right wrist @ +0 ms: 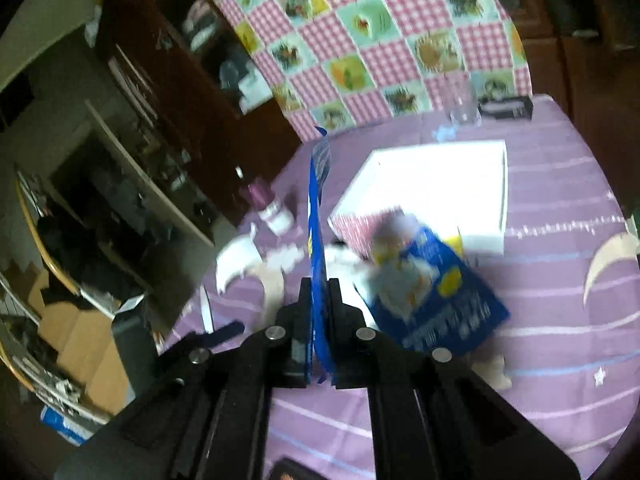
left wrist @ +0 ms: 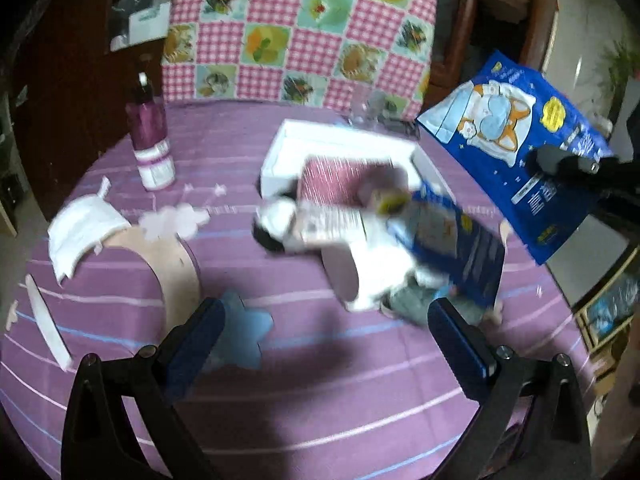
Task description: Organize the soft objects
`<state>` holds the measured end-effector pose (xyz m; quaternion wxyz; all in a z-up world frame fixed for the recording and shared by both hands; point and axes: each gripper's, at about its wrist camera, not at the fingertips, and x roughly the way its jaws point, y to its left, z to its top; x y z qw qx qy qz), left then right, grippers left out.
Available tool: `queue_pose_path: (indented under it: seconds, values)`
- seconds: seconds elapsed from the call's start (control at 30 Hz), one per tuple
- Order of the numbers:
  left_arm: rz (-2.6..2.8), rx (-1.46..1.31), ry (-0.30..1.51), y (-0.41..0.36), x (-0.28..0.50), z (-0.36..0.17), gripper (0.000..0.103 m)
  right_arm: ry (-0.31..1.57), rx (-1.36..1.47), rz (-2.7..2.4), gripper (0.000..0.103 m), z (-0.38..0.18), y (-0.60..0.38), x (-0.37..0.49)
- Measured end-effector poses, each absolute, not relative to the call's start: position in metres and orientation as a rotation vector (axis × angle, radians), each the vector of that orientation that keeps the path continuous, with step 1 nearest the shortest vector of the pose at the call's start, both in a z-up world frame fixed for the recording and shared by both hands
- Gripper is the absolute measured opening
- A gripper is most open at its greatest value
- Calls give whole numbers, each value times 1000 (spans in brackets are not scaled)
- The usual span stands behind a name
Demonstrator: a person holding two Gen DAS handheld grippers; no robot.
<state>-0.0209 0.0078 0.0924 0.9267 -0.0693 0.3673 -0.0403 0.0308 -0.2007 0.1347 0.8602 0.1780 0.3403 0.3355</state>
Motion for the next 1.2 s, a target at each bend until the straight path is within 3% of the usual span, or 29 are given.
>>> queue_pose_path:
  seconds: [0.3,0.6,0.93,1.0,1.2]
  values:
    - [-95,-253,719,21,33,140,103,625,498,773,7,131,-201,64]
    - [-34,-250,730,18,75,92,103,608,550,723,7,74,-235,82]
    - [-71,-305,870,27,80,54,102,625,439,741,7,70,-221,67]
    - [-75,-322,891,29,81,49,100,621,430,742,7,69,-219,64]
    - [-129,-362,926,24,82,45,72,628,429,731,7,62,-221,61]
